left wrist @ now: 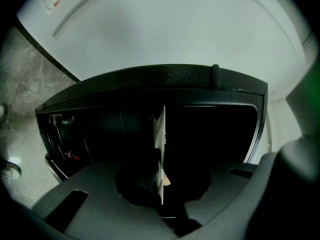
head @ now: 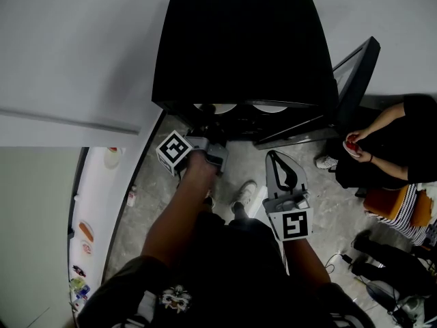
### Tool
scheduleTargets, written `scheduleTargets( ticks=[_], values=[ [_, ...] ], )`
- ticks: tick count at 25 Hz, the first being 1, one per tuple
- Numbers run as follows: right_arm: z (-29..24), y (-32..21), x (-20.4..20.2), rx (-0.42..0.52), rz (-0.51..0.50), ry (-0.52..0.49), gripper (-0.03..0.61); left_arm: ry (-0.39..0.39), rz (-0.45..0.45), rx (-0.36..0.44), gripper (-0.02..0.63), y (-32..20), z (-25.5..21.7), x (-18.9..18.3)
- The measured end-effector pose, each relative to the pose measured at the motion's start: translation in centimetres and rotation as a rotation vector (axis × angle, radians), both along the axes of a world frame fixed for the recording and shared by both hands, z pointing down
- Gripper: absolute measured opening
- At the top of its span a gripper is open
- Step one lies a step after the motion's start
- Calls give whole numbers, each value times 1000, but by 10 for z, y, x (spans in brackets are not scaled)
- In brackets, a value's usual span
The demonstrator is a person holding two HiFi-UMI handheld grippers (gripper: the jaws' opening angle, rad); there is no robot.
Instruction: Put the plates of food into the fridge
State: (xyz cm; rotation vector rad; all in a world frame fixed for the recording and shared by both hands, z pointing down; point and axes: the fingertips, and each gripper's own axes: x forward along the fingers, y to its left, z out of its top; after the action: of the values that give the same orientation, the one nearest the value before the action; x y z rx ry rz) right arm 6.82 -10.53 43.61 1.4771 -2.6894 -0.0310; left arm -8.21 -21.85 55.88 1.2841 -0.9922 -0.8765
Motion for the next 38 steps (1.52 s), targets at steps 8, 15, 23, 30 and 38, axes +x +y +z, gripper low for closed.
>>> scheduleTargets(
  ticks=[8, 15, 23, 30, 38],
  values=[
    [5, -6, 1, -11, 9, 7, 25, -43, 2, 1, 82, 10, -4, 1],
    [3, -6, -11, -3, 13, -6, 25, -148, 75, 81, 115, 54, -41, 5],
    [2, -3, -23, -37, 34, -70, 25, -633, 168, 328, 113, 75, -88, -9],
    [-6, 3, -35, -37, 86, -66, 25, -1076, 272, 568, 112, 93, -127, -9],
    [-19, 14, -50, -9, 166, -45, 25, -1247, 384, 713, 21, 102, -128, 1]
  ],
)
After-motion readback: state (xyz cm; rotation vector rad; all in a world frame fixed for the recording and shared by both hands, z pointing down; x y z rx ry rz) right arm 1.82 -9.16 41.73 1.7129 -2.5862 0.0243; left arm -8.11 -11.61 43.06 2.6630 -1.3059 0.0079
